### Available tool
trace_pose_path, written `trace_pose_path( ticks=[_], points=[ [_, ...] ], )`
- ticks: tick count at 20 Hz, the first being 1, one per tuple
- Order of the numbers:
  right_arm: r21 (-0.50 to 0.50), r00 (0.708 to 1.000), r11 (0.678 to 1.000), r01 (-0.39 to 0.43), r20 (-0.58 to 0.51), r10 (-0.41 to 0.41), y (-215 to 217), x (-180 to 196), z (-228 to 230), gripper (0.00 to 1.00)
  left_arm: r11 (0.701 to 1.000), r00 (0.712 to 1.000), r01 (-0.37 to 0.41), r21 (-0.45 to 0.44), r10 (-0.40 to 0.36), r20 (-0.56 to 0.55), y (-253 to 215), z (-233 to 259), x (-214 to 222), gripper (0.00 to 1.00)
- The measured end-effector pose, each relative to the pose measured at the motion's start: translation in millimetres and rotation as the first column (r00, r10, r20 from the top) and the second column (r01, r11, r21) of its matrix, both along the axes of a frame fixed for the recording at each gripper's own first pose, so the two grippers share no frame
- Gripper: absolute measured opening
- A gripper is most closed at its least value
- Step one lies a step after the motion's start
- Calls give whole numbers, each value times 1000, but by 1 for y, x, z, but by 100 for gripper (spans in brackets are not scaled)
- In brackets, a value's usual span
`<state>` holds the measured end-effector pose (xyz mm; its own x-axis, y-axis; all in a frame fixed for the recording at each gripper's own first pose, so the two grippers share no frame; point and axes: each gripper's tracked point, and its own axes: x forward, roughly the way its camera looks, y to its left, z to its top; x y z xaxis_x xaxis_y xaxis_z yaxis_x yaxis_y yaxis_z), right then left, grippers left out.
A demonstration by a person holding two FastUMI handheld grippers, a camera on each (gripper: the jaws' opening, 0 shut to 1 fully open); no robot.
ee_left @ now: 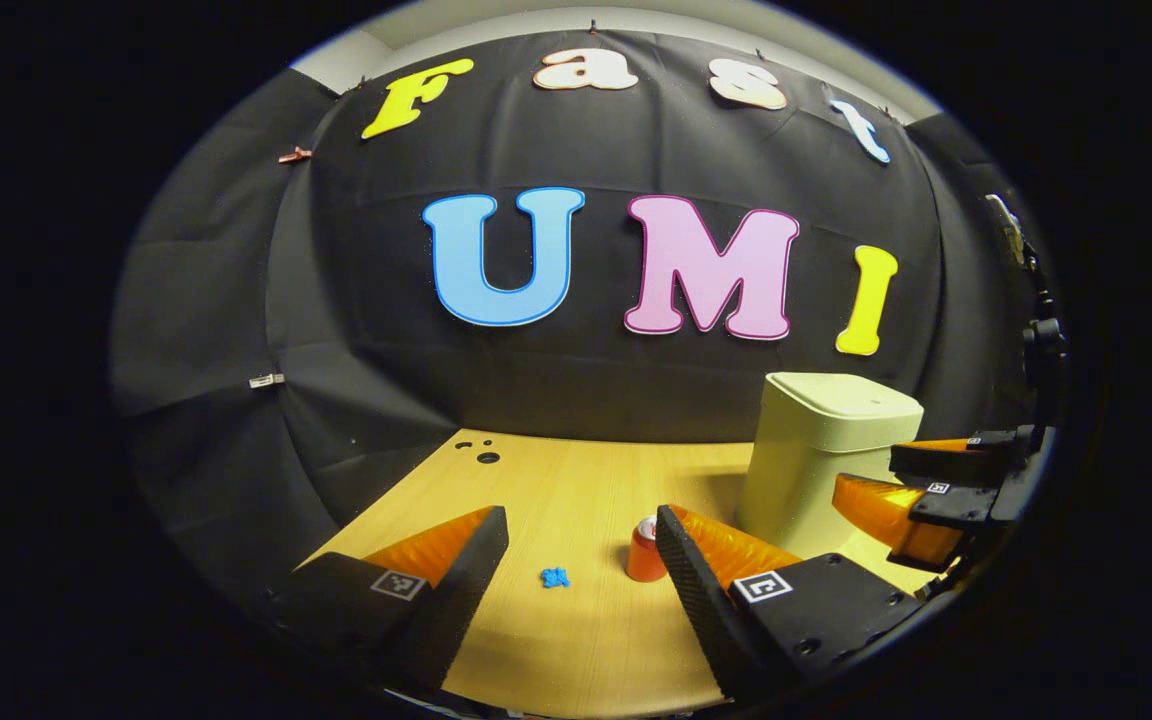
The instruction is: Press the lid of the desktop garbage bin to open it, pick up the crumpled paper on the desktop and throw it into the bin, then pick up the pop can on the desktop and drop it into the bin, and finally close the garbage bin lid.
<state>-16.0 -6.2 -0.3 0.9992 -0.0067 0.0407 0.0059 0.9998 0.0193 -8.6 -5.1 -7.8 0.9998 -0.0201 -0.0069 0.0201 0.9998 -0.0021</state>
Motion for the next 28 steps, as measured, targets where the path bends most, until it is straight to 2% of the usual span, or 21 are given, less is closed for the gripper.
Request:
trace_pose_path(
  ticks=[4, 5, 6, 12, 15, 20, 21, 22, 23, 25, 26, 27, 28],
  points=[
    [3, 999, 1000, 31, 27, -31, -8, -2, 8, 98, 1000, 1000, -9, -11, 9, -13, 8, -6, 5, 95],
    [5, 999, 999, 37, 29, -37, -10, -1, 8, 98, 1000, 1000, -7, -21, 7, -26, 8, -10, 8, 99],
    [6, 999, 999, 45, 30, -45, -12, -1, 8, 98, 1000, 999, -6, -29, 5, -36, 8, -11, 9, 96],
    [4, 994, 995, 99, 47, -99, -26, 4, 17, 97, 1000, 999, 28, -13, -28, -44, 0, -15, 19, 96],
    [6, 990, 993, 120, 69, -120, -32, 7, 28, 71, 999, 998, 49, -6, -49, -48, -5, -16, 24, 96],
    [14, 993, 995, 100, 55, -100, -32, 13, 31, 50, 998, 997, 57, -1, -57, -52, -7, -16, 30, 96],
    [14, 995, 996, 91, 43, -92, -32, 13, 28, 39, 998, 997, 59, -2, -59, -56, -8, -18, 31, 96],
    [13, 995, 996, 88, 39, -88, -31, 15, 28, 36, 998, 997, 59, -2, -59, -58, -8, -18, 31, 96],
    [10, 995, 996, 88, 42, -89, -32, 16, 29, 25, 998, 996, 60, -1, -60, -61, -9, -19, 31, 96],
    [10, 996, 997, 80, 42, -80, -32, 15, 28, 16, 998, 997, 57, 2, -57, -58, -10, -19, 30, 96],
    [11, 997, 998, 65, 36, -65, -29, 15, 26, 14, 998, 997, 57, 3, -57, -57, -10, -18, 30, 96],
    [7, 995, 996, 92, 35, -92, -35, 11, 25, 14, 998, 997, 57, 5, -56, -59, -11, -18, 30, 96],
    [13, 995, 995, 95, 30, -96, -39, 16, 26, 6, 998, 996, 58, 7, -57, -61, -12, -19, 30, 96]
  ],
)
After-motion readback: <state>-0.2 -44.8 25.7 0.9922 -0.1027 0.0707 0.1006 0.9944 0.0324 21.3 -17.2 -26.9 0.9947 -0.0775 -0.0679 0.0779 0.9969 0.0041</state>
